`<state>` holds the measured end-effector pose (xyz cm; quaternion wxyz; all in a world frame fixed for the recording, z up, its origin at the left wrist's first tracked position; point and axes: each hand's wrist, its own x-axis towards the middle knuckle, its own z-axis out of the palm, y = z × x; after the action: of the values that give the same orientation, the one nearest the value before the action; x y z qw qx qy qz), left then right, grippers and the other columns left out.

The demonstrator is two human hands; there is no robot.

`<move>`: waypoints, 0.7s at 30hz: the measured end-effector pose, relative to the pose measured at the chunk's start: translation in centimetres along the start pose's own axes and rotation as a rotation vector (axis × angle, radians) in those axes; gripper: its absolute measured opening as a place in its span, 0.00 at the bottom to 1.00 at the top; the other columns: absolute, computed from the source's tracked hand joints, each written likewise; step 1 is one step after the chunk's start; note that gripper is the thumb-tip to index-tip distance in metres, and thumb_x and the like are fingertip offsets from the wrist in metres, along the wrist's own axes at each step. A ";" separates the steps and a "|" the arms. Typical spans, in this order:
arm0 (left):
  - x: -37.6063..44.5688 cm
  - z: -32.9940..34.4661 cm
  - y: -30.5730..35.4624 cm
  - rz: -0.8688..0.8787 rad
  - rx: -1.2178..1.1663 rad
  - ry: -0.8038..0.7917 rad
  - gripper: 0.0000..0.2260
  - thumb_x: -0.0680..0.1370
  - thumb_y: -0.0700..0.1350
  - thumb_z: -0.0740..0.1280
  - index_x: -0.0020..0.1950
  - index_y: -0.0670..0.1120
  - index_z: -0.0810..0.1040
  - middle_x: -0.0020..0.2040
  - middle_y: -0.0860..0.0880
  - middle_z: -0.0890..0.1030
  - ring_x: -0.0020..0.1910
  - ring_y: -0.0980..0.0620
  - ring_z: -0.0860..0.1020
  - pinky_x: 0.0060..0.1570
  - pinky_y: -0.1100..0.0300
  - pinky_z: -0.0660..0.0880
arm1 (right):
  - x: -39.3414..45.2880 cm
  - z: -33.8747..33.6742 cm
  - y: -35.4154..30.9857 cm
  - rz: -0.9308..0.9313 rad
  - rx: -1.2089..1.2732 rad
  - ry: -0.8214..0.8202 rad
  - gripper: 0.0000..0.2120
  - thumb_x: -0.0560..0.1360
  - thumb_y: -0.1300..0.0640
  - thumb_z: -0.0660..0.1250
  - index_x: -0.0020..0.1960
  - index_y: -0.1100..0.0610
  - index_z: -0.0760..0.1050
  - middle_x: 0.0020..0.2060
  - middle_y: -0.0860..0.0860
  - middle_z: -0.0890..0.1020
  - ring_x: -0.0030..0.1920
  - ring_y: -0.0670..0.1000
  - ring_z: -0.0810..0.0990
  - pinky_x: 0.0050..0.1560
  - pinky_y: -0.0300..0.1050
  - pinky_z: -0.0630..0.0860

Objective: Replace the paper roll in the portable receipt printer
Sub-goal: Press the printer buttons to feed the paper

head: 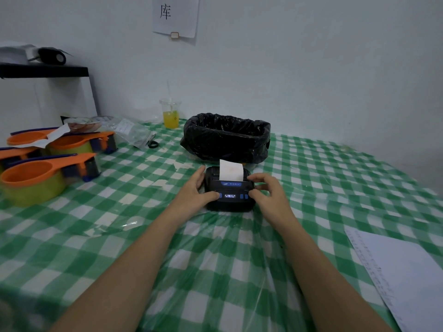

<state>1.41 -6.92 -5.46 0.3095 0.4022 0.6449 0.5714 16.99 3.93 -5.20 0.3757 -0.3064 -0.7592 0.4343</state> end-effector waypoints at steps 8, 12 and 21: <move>-0.2 0.2 0.1 0.006 -0.028 0.020 0.32 0.76 0.43 0.65 0.76 0.53 0.54 0.77 0.49 0.59 0.74 0.51 0.61 0.72 0.53 0.59 | -0.1 0.0 0.0 0.023 -0.025 -0.025 0.15 0.72 0.66 0.64 0.55 0.51 0.73 0.59 0.50 0.71 0.57 0.50 0.73 0.48 0.39 0.74; -0.2 0.2 0.2 0.019 -0.019 0.061 0.29 0.77 0.43 0.64 0.75 0.53 0.56 0.77 0.49 0.59 0.74 0.51 0.60 0.69 0.55 0.59 | -0.1 -0.1 -0.1 0.039 0.002 -0.040 0.16 0.72 0.65 0.65 0.56 0.50 0.72 0.60 0.51 0.72 0.57 0.50 0.74 0.44 0.34 0.74; -0.3 0.3 0.5 0.039 -0.007 0.098 0.26 0.78 0.43 0.63 0.74 0.52 0.59 0.76 0.48 0.61 0.74 0.51 0.60 0.69 0.54 0.60 | 0.0 0.0 -0.2 0.044 0.019 -0.066 0.16 0.72 0.65 0.65 0.55 0.49 0.71 0.62 0.53 0.71 0.58 0.51 0.73 0.41 0.33 0.73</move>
<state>1.89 -7.05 -5.01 0.2679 0.3851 0.6493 0.5986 16.95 3.87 -4.96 0.3435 -0.3051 -0.7602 0.4594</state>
